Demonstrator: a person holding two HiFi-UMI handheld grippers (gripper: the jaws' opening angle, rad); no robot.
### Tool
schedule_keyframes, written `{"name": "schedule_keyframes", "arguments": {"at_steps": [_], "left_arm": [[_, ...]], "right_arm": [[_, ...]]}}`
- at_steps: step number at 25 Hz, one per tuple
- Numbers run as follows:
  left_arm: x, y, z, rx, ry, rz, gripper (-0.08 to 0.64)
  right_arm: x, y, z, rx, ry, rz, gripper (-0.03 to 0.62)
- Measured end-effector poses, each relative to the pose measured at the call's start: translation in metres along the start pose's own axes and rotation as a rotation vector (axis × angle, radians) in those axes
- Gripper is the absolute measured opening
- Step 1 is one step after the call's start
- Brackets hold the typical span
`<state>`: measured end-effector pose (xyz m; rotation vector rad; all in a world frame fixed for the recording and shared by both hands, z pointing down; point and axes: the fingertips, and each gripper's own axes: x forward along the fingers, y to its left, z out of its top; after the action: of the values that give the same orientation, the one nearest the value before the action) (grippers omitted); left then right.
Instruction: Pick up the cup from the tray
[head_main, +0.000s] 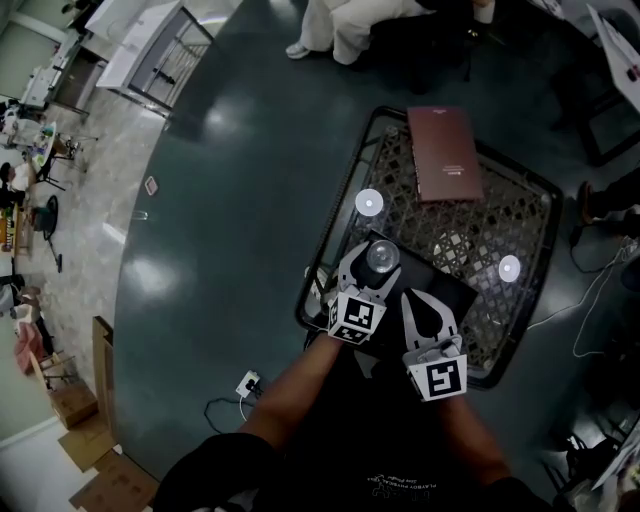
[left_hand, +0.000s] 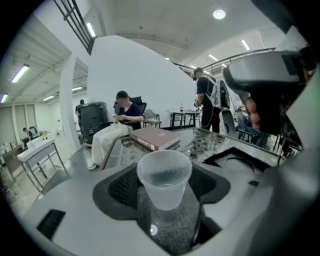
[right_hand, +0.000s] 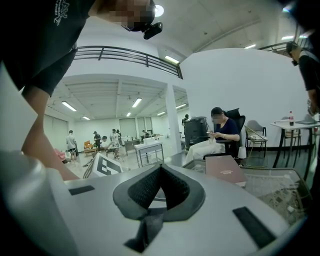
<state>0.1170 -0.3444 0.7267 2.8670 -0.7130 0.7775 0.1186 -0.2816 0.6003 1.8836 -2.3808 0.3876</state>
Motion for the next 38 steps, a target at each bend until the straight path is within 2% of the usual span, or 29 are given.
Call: {"name": "schedule_keyframes", "arguments": {"at_steps": [10,18,22,31,38], "left_arm": [[-0.018,-0.016,0.048,-0.001,-0.078,-0.021,0.318],[-0.058,-0.016,0.091,0.021,-0.132,0.000,0.313],[-0.085,-0.013,0.113,-0.002,-0.147,0.030,0.313],[-0.126,-0.003,0.167,-0.021,-0.247,0.081,0.313],[-0.152,0.007,0.179,-0.029,-0.277,0.125,0.313]], "right_arm": [[-0.021,-0.005,0.008,-0.025,-0.023,-0.034,-0.003],[-0.041,-0.013,0.014,-0.040,-0.018,-0.071,-0.003],[-0.050,-0.016,0.036,-0.053,-0.049,-0.095,-0.003],[-0.047,-0.031,0.086,-0.120,-0.140,-0.108,-0.003],[-0.041,-0.025,0.118,-0.160,-0.205,-0.093,-0.003]]}}
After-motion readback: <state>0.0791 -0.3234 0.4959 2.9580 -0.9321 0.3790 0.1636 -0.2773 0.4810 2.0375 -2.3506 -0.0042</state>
